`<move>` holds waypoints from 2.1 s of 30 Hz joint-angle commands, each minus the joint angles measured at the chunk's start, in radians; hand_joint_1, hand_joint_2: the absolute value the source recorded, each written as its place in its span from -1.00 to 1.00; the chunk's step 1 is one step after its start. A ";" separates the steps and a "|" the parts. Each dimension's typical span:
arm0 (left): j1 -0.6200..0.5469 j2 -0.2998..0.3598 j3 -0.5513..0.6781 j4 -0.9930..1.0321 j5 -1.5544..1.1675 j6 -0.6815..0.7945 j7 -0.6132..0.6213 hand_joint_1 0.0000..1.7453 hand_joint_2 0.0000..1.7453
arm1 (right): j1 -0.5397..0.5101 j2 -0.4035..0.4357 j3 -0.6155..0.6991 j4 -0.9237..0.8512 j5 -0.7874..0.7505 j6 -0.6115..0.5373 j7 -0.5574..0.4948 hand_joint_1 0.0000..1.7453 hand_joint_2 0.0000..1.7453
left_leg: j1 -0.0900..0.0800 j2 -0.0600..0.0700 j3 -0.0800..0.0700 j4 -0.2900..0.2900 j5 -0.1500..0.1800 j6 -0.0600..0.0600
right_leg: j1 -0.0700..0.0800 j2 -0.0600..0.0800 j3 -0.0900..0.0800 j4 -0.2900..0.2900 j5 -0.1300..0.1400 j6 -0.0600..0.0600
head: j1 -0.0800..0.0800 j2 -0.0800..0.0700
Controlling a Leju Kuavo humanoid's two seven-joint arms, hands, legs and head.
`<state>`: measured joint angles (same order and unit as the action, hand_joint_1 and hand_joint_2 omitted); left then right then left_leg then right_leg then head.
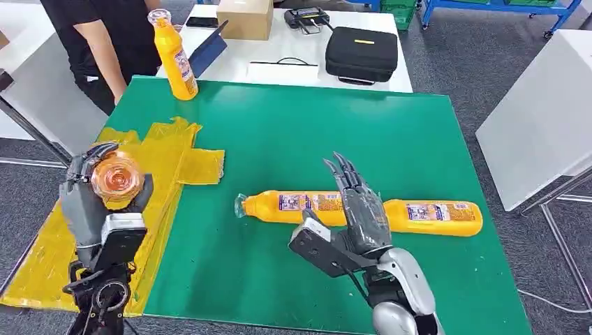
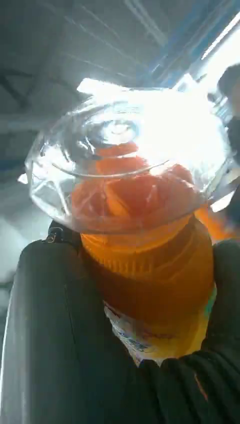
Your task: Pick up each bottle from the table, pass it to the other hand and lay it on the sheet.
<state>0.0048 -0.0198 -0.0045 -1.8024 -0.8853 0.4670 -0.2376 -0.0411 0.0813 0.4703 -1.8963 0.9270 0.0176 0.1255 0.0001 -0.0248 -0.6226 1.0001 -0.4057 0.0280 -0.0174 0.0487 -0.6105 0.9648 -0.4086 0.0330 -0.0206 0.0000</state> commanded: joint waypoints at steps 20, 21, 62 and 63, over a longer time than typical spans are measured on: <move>-0.114 0.143 -0.027 0.712 -0.396 -0.080 0.222 1.00 1.00 | -0.088 0.010 0.001 0.153 -0.043 0.054 -0.031 -1.00 -1.00 | -0.001 0.000 0.004 -0.002 0.000 -0.001 | 0.000 -0.002 0.004 -0.001 0.000 -0.001 | 0.000 0.000; -0.120 0.145 -0.045 0.740 -0.405 -0.088 0.215 1.00 1.00 | -0.094 0.013 0.001 0.160 -0.043 0.058 -0.035 -1.00 -1.00 | -0.001 0.001 0.007 -0.003 0.000 -0.002 | 0.000 -0.004 0.006 -0.001 -0.001 -0.002 | 0.000 0.000; -0.008 0.122 -0.055 0.355 0.329 -0.327 -0.093 -1.00 -1.00 | -0.398 0.021 -0.102 0.879 0.168 0.047 -0.064 -1.00 1.00 | 0.000 0.000 0.003 0.000 0.002 -0.001 | 0.001 -0.002 0.003 0.001 0.001 -0.001 | 0.000 0.000; -0.008 0.122 -0.055 0.355 0.329 -0.327 -0.093 -1.00 -1.00 | -0.398 0.021 -0.102 0.879 0.168 0.047 -0.064 -1.00 1.00 | 0.000 0.000 0.002 0.000 0.002 -0.001 | 0.001 -0.002 0.003 0.000 0.001 -0.001 | 0.000 0.000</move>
<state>-0.0150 0.1030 -0.0782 -1.3913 -0.5608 0.1472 -0.3250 -0.3696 0.1160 0.3662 -1.1573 1.0952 0.0694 0.0622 0.0004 -0.0266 -0.6222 1.0003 -0.4035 0.0278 -0.0173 0.0480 -0.6092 0.9656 -0.4076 0.0326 -0.0206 0.0000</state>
